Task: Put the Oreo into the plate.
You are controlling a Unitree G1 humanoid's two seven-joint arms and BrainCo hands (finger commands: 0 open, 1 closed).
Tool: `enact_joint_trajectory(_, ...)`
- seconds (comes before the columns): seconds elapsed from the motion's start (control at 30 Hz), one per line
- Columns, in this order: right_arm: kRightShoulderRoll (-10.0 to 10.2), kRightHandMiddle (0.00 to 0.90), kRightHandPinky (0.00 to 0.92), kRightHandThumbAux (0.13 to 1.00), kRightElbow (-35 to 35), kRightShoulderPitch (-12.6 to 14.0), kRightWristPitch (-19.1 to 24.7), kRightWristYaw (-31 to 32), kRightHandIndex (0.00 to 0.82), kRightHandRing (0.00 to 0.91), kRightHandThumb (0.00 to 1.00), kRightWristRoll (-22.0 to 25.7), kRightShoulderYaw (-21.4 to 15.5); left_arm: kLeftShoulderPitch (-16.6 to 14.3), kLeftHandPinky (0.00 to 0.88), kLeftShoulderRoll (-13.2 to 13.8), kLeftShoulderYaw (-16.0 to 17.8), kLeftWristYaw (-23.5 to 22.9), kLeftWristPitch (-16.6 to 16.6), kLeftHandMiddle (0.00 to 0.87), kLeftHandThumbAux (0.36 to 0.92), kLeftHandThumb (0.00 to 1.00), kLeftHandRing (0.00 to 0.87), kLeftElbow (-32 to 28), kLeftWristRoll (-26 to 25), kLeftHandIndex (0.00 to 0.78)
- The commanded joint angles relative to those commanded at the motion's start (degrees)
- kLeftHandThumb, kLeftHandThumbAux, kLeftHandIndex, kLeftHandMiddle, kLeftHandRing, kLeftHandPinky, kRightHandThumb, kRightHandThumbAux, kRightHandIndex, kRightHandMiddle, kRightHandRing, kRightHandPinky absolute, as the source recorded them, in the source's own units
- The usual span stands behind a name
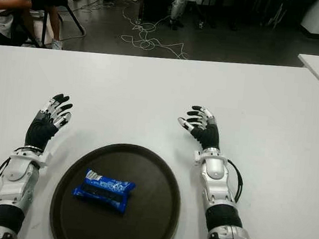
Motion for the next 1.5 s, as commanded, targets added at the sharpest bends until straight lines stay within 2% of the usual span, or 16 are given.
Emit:
enact_joint_trajectory(0.17,0.0,0.372,0.388,0.778,0.1,0.0,-0.3,0.0,0.285,0.376,0.18,-0.2,-0.1,0.1,0.172,0.1,0.0,0.3,1.6,0.153,0.736,0.087,0.151,-0.7,0.3,0.086)
enact_joint_trajectory(0.3,0.0,0.365,0.386,0.775,0.1,0.0,-0.5,0.2,0.278,0.37,0.169,-0.1,-0.1,0.2,0.165,0.2,0.1,0.3,2.6,0.158,0.74,0.098,0.154,-1.0,0.4,0.087)
enact_joint_trajectory(0.7,-0.2,0.362,0.383,0.769,-0.2,0.2,-0.7,0.6,0.272,0.366,0.148,-0.4,-0.1,0.6,0.143,-0.1,0.0,-0.1,2.8,0.164,0.729,0.103,0.153,-2.2,0.2,0.086)
enact_joint_trajectory(1.03,-0.2,0.362,0.383,0.771,-1.3,0.7,-0.1,0.7,0.271,0.367,0.15,-0.4,0.1,1.2,0.154,-0.1,0.2,-0.5,4.3,0.159,0.747,0.117,0.151,-4.4,-0.6,0.082)
enact_joint_trajectory(1.17,-0.1,0.368,0.387,0.776,-1.5,0.9,0.0,0.6,0.281,0.374,0.164,-0.4,0.1,1.4,0.142,-0.2,0.6,-1.2,3.5,0.151,0.747,0.12,0.143,-5.0,-1.5,0.079)
enact_joint_trajectory(1.5,0.4,0.379,0.396,0.781,-2.0,1.3,-0.1,0.0,0.291,0.383,0.187,-0.3,0.1,2.6,0.161,-1.0,0.5,0.1,4.6,0.159,0.762,0.101,0.157,-10.0,-1.9,0.097)
